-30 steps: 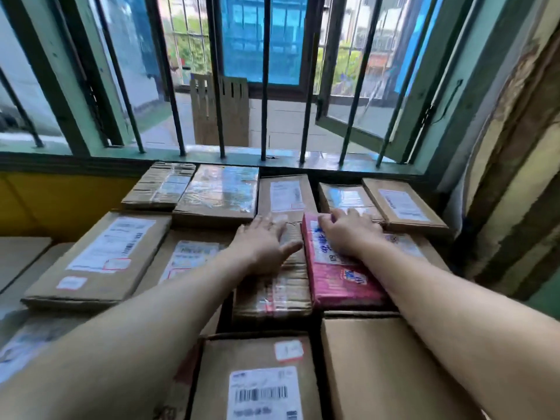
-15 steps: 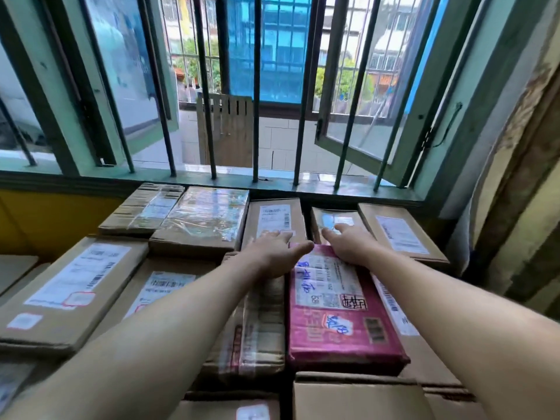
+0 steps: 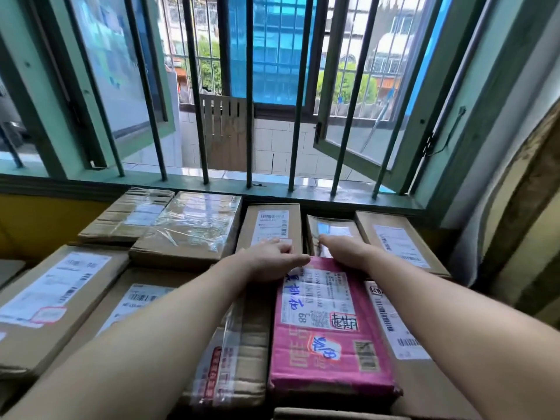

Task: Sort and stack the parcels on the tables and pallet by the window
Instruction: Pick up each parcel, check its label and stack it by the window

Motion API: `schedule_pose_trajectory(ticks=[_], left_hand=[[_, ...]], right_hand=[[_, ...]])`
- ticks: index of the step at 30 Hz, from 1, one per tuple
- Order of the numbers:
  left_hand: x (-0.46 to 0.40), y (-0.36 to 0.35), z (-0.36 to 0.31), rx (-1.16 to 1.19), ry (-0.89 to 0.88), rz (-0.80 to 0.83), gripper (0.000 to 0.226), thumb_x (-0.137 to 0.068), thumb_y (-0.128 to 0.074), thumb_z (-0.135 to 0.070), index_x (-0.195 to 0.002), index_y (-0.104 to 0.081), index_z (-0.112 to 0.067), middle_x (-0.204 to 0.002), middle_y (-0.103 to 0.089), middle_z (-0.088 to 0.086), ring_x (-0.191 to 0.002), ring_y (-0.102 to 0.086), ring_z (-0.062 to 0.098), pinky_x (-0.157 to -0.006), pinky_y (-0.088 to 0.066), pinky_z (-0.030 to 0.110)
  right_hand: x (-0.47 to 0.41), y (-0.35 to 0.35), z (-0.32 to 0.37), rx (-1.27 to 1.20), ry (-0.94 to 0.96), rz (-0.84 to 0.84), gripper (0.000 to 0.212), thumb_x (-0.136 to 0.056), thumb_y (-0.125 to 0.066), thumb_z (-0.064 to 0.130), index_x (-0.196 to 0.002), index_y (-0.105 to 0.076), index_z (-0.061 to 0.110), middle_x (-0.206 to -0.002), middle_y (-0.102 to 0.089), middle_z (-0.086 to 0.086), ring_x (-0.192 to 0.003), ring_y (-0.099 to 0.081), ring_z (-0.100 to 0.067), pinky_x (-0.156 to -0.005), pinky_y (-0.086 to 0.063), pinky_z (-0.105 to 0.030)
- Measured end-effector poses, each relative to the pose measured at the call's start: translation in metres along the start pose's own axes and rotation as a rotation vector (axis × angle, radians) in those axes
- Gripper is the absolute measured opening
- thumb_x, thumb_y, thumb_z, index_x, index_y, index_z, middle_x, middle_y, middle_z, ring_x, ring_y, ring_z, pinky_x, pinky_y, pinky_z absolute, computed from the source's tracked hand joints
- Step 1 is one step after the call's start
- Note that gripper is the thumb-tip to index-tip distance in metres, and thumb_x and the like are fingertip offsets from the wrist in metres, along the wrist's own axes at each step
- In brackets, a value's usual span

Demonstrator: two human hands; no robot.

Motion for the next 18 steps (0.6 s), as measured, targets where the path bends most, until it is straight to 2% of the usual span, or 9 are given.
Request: schedule_pose_trajectory(ticks=[1, 2, 4, 5, 10, 15, 18], left_hand=[[0.001, 0.001, -0.001, 0.0, 0.0, 0.005, 0.073, -0.073, -0.037, -0.082, -0.108, -0.059, -0.021, -0.14, -0.047, 0.005, -0.128, -0.041, 0.022, -0.11, -0.03, 0.042], [0.002, 0.001, -0.003, 0.008, -0.008, 0.01, 0.067, -0.082, -0.042, -0.074, -0.119, -0.057, -0.021, -0.145, -0.044, 0.006, -0.131, -0.04, 0.022, -0.111, -0.029, 0.038], [0.004, 0.0, -0.008, 0.027, -0.014, 0.018, 0.075, -0.088, -0.047, -0.065, -0.144, -0.039, -0.016, -0.153, -0.035, 0.006, -0.138, -0.035, 0.021, -0.111, -0.026, 0.031], [0.005, 0.001, -0.013, 0.024, -0.014, 0.007, 0.079, -0.088, -0.048, -0.064, -0.148, -0.032, -0.015, -0.154, -0.034, 0.006, -0.139, -0.034, 0.021, -0.111, -0.027, 0.03], [0.016, -0.001, -0.056, -0.134, -0.075, -0.021, 0.083, -0.084, -0.047, -0.07, -0.149, -0.03, -0.02, -0.152, -0.035, 0.005, -0.135, -0.038, 0.025, -0.111, -0.034, 0.044], [0.007, -0.014, -0.091, -0.305, -0.059, -0.036, 0.088, -0.081, -0.039, -0.078, -0.15, -0.027, -0.025, -0.158, -0.023, 0.003, -0.143, -0.024, 0.025, -0.114, -0.024, 0.05], [-0.01, -0.024, -0.103, -0.365, 0.02, -0.01, 0.09, -0.078, -0.032, -0.083, -0.148, -0.03, -0.026, -0.156, -0.026, 0.008, -0.143, -0.023, 0.026, -0.113, -0.022, 0.052]], right_hand=[[0.001, 0.001, -0.002, -0.024, -0.002, -0.028, 0.048, -0.11, -0.02, 0.026, -0.148, -0.037, 0.003, -0.156, -0.033, -0.018, -0.143, -0.033, -0.03, -0.105, -0.028, -0.028], [0.001, 0.002, -0.005, -0.04, 0.006, -0.059, 0.048, -0.109, -0.021, 0.027, -0.149, -0.038, 0.005, -0.156, -0.034, -0.017, -0.143, -0.032, -0.029, -0.108, -0.027, -0.029], [0.007, 0.005, -0.017, -0.103, 0.017, -0.127, 0.05, -0.107, -0.027, 0.037, -0.147, -0.043, 0.012, -0.154, -0.039, -0.013, -0.143, -0.034, -0.028, -0.113, -0.026, -0.034], [0.013, 0.009, -0.024, -0.118, 0.017, -0.164, 0.05, -0.106, -0.029, 0.041, -0.146, -0.045, 0.015, -0.153, -0.041, -0.011, -0.142, -0.036, -0.028, -0.114, -0.026, -0.037], [0.037, 0.029, -0.067, -0.097, -0.049, -0.242, 0.049, -0.104, -0.032, 0.049, -0.145, -0.048, 0.026, -0.15, -0.047, -0.006, -0.137, -0.042, -0.028, -0.11, -0.031, -0.039], [0.033, 0.049, -0.1, -0.056, -0.042, -0.24, 0.054, -0.099, -0.034, 0.053, -0.139, -0.053, 0.023, -0.147, -0.05, -0.008, -0.135, -0.045, -0.027, -0.113, -0.033, -0.038], [0.018, 0.06, -0.12, -0.011, -0.007, -0.257, 0.068, -0.085, -0.03, 0.064, -0.131, -0.058, 0.023, -0.14, -0.056, -0.01, -0.127, -0.051, -0.028, -0.107, -0.039, -0.041]])
Point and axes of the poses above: each hand's wrist, its own x-axis away from the middle knuckle, its own y-axis out of the back of the hand, z = x × y, the point moved 7 cm from there along -x, towards the middle knuckle
